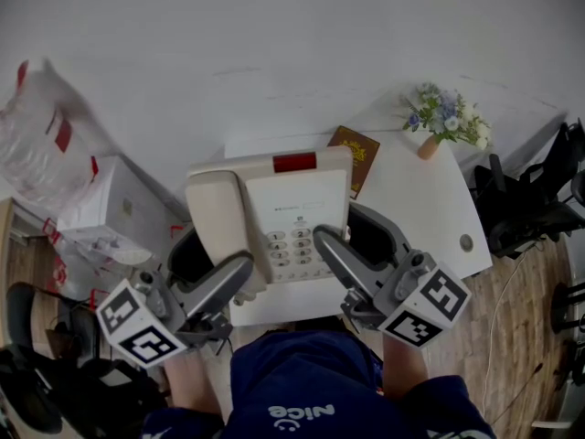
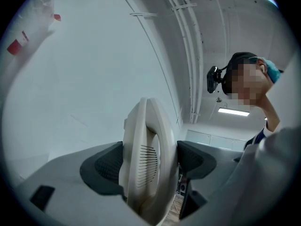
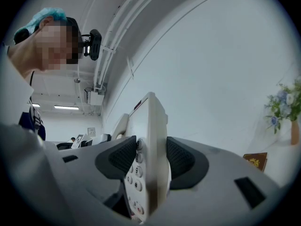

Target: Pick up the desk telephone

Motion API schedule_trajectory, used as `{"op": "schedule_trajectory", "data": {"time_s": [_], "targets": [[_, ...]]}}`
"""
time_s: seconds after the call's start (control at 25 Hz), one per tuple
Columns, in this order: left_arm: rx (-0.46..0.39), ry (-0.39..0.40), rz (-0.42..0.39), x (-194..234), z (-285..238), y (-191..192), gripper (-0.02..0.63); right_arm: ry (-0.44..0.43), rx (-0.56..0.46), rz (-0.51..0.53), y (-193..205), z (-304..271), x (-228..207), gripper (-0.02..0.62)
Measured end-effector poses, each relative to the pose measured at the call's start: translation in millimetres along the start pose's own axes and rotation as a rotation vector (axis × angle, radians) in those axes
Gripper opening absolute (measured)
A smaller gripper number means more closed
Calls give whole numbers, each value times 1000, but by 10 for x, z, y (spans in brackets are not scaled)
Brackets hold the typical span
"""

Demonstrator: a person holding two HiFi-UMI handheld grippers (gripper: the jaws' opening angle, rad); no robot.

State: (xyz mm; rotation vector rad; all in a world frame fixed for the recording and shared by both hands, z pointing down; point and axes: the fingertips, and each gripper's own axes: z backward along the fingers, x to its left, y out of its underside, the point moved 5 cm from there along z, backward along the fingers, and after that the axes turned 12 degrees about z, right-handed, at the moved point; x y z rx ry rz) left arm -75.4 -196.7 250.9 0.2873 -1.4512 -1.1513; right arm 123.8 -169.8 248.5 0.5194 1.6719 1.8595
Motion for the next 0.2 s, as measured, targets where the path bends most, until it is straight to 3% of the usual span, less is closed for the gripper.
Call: {"op": "schedule_trajectory", "data": {"time_s": [0.2], "targets": [[2,-11,-7,67,9,-20,373,-5,-1,-14,70,-68,-24,219]]}}
